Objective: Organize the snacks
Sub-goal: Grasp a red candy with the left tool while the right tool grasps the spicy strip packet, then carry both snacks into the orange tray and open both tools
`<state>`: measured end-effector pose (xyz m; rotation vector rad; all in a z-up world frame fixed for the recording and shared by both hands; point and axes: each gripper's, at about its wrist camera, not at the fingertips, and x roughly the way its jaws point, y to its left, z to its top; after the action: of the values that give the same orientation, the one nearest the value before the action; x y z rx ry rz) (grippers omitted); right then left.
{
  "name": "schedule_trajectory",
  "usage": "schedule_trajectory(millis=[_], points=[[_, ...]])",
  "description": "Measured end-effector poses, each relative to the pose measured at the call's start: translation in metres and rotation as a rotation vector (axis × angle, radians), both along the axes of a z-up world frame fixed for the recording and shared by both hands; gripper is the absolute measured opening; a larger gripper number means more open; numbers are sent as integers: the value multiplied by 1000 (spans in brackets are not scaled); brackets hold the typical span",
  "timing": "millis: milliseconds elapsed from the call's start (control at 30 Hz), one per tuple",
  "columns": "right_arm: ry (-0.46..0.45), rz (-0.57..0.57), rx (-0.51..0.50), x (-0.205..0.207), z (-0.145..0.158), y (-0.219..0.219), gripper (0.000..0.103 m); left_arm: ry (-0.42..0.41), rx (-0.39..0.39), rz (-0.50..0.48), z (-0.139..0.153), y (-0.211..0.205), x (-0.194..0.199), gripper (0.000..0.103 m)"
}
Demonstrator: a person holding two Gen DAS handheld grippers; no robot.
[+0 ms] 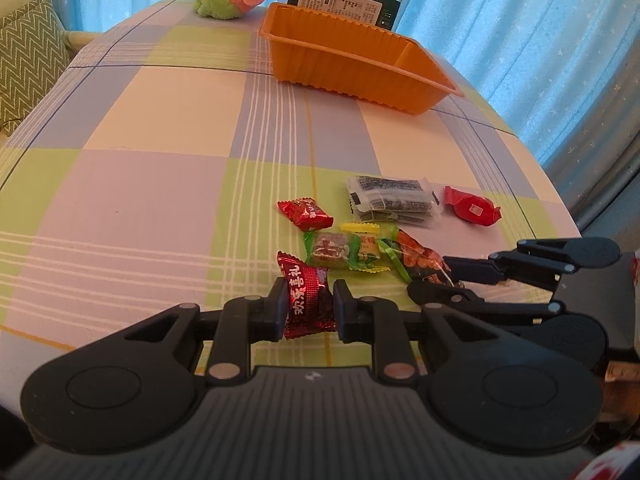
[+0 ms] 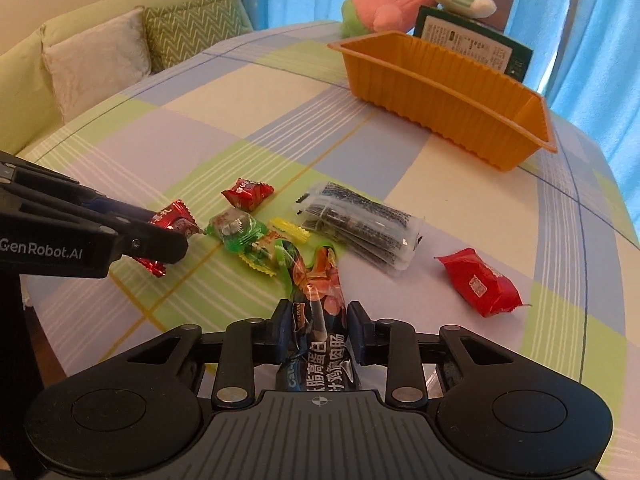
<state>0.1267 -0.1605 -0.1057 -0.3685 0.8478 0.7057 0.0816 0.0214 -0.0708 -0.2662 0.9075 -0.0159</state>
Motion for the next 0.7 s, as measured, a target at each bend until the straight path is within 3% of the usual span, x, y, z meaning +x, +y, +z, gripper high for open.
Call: schedule_trajectory(millis=[333, 700], points=[[9, -228, 110, -35, 13, -35, 29, -14, 4, -39, 5, -10, 0, 21], [-4, -346, 221, 13, 57, -56, 29, -81, 20, -100, 36, -19, 35, 21]])
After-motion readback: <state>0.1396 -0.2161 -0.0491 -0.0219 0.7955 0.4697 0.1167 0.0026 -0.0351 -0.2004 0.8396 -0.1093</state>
